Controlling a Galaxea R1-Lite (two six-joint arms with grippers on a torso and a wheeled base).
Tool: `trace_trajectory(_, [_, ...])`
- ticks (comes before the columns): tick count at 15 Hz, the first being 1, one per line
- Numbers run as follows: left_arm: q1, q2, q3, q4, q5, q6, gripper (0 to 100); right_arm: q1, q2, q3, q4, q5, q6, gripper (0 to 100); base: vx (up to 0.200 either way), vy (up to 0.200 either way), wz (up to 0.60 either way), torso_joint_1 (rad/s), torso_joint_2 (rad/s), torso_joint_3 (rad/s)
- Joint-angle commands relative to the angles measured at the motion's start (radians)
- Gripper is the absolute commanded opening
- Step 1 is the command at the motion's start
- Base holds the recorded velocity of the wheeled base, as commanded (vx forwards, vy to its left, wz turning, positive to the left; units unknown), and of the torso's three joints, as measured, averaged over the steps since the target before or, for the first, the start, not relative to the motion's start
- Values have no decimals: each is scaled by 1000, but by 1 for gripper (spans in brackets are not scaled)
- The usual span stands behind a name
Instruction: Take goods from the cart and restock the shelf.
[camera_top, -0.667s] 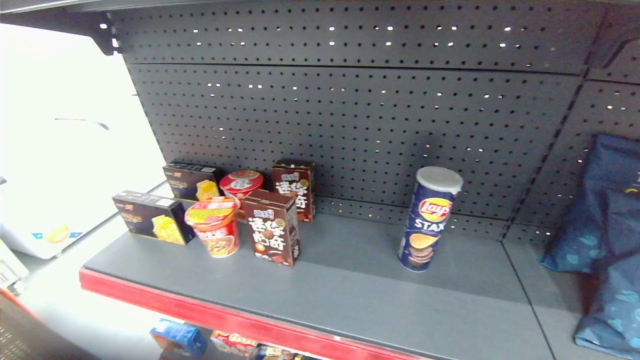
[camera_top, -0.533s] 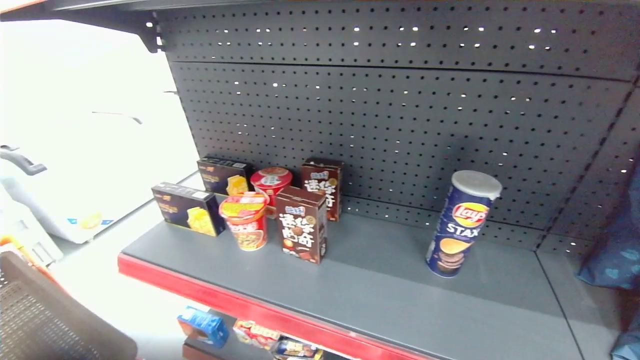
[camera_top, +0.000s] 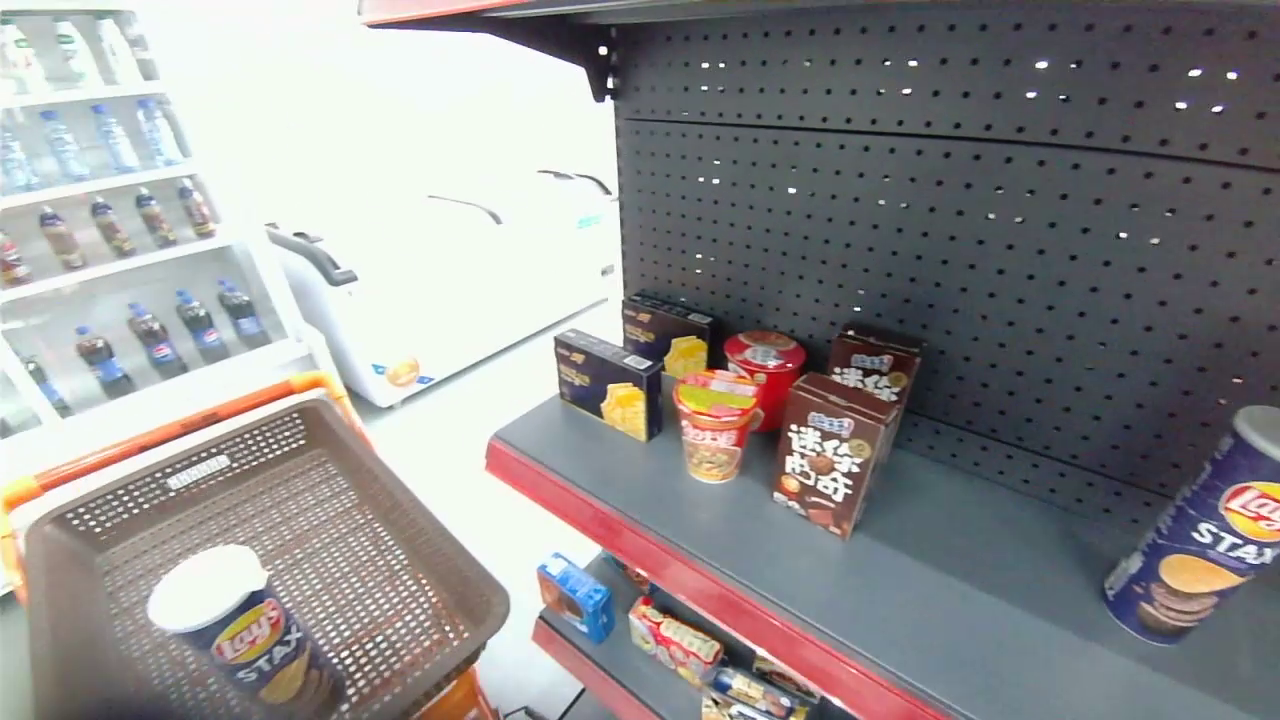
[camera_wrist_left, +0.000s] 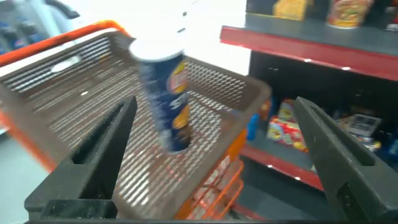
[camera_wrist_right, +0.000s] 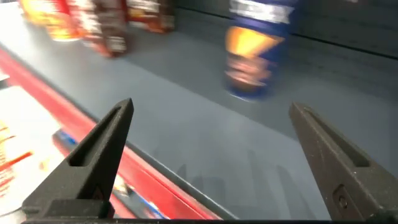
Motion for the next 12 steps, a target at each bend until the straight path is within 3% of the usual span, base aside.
trace_trajectory(1, [0, 0, 0, 0, 0, 0, 100, 0, 0, 0, 0, 0, -2, 100, 0, 0, 600, -2, 2, 2])
trace_trajectory(4, [1, 0, 0, 0, 0, 6, 100, 0, 0, 0, 1, -1, 8, 100, 0, 0, 600, 7, 4, 2])
trace_trajectory(5, [1, 0, -44, -17, -6, 21, 100, 0, 0, 0, 1, -1, 8, 100, 0, 0, 0, 0, 0, 0])
trace_trajectory(6, [-2, 38, -204, 8, -6, 78, 100, 0, 0, 0, 1, 0, 6, 100, 0, 0, 0, 0, 0, 0])
trace_trajectory(7, [6, 171, -360, 106, 1, 129, 100, 0, 0, 0, 1, 0, 6, 100, 0, 0, 0, 0, 0, 0])
trace_trajectory(8, [26, 265, -497, 193, 18, 150, 100, 0, 0, 0, 1, 0, 8, 100, 0, 0, 0, 0, 0, 0])
trace_trajectory(10, [41, 415, -623, 311, 30, 156, 100, 0, 0, 0, 1, 0, 8, 100, 0, 0, 0, 0, 0, 0])
trace_trajectory(12, [61, 530, -670, 339, 84, 182, 100, 0, 0, 0, 1, 0, 8, 100, 0, 0, 0, 0, 0, 0])
